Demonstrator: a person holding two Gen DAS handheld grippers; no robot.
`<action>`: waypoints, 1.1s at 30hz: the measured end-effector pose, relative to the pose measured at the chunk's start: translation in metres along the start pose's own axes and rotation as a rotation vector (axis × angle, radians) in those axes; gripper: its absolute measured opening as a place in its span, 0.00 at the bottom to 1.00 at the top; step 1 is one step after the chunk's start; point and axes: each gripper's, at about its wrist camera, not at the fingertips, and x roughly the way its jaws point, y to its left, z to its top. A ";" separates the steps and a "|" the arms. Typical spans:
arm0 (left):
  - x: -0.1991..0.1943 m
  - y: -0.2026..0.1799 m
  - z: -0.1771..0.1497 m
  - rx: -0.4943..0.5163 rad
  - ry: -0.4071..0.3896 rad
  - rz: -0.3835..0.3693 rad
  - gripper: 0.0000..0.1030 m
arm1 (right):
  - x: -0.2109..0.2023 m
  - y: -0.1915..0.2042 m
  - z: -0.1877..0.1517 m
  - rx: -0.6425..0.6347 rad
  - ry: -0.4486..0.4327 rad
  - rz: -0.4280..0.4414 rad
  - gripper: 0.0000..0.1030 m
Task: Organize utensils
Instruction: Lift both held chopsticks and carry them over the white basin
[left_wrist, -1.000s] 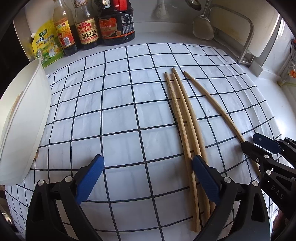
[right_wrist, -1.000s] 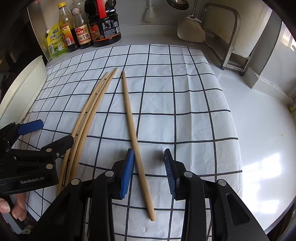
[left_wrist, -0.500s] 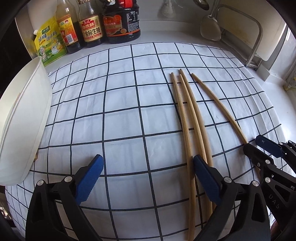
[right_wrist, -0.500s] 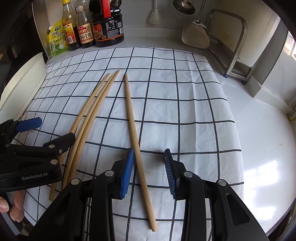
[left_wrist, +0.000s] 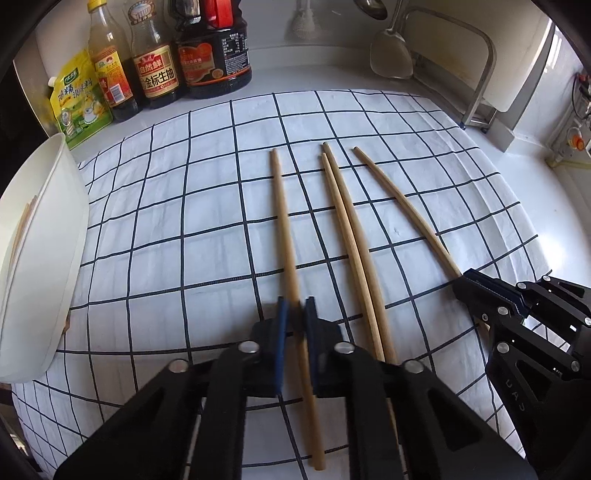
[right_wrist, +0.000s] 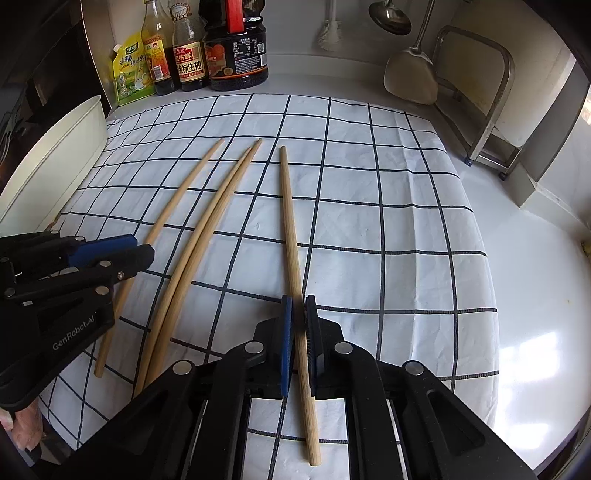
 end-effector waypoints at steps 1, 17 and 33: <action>0.000 0.001 -0.001 -0.001 0.000 -0.005 0.08 | -0.001 -0.001 0.000 0.005 0.000 0.004 0.06; -0.064 0.054 -0.004 -0.076 -0.080 -0.037 0.07 | -0.053 0.035 0.017 0.037 -0.070 0.077 0.06; -0.156 0.217 -0.004 -0.240 -0.195 0.108 0.07 | -0.089 0.173 0.098 -0.111 -0.177 0.228 0.06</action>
